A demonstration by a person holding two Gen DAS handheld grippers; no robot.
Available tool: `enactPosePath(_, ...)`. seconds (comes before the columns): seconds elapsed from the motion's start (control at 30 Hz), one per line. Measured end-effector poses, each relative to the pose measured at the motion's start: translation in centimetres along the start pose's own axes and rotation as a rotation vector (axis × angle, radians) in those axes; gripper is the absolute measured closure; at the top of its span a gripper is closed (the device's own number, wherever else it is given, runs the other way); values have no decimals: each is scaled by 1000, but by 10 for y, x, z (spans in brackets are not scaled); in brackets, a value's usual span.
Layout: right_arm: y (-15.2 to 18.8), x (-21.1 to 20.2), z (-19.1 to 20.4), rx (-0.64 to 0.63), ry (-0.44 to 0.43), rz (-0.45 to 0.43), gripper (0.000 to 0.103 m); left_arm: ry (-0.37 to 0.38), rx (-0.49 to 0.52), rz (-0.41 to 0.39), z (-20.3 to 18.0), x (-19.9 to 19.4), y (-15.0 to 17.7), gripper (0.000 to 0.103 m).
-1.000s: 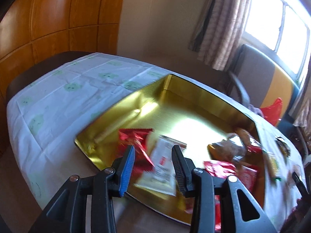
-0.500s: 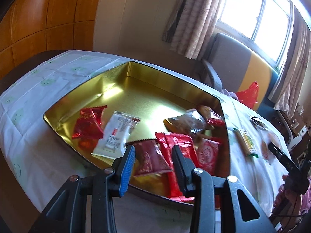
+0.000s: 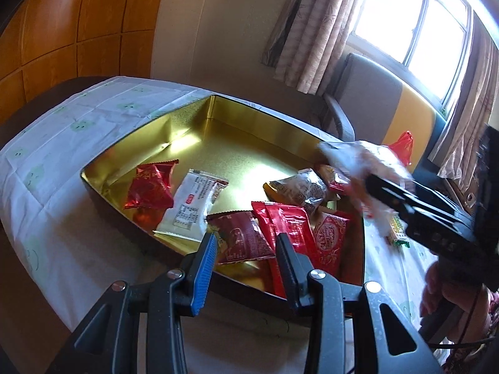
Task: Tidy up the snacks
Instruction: 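Open the left gripper over the tin while the right lowers the bread bag into it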
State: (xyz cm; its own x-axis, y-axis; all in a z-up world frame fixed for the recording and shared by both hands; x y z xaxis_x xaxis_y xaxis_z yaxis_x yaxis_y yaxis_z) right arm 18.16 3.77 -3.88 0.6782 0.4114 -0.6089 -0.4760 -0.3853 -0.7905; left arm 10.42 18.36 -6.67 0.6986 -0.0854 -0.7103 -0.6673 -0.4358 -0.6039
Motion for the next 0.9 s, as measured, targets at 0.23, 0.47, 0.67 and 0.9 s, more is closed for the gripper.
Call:
enactPosePath(0.23, -17, 44, 32, -46, -67, 81, 20, 5, -31, -17, 11, -10, -4, 63)
enactPosePath(0.47, -26, 82, 61, -101, -162, 178, 14, 2, -60, -29, 18, -14, -10, 63)
enactPosePath(0.67, -25, 77, 64, -156, -105, 166, 7, -1, -55, -24, 18, -13, -8, 63)
enactPosePath(0.9, -26, 53, 47, -79, -74, 89, 0, 0, -39, -31, 11, -17, -6, 63)
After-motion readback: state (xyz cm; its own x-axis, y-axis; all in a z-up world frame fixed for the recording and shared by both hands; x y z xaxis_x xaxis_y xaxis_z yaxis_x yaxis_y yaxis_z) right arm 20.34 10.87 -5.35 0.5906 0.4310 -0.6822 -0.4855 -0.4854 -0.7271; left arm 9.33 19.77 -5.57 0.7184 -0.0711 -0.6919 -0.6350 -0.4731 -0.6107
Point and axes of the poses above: each gripper's, at about its wrist camera, not at the fingertips, and x roughly the way its jaws point, z to its left, y to its underside, the point moved 8 cm from there along x, roughly the way its jaws point, and after that the axes turned 12 degrees about -x, right-handed, at the moved point
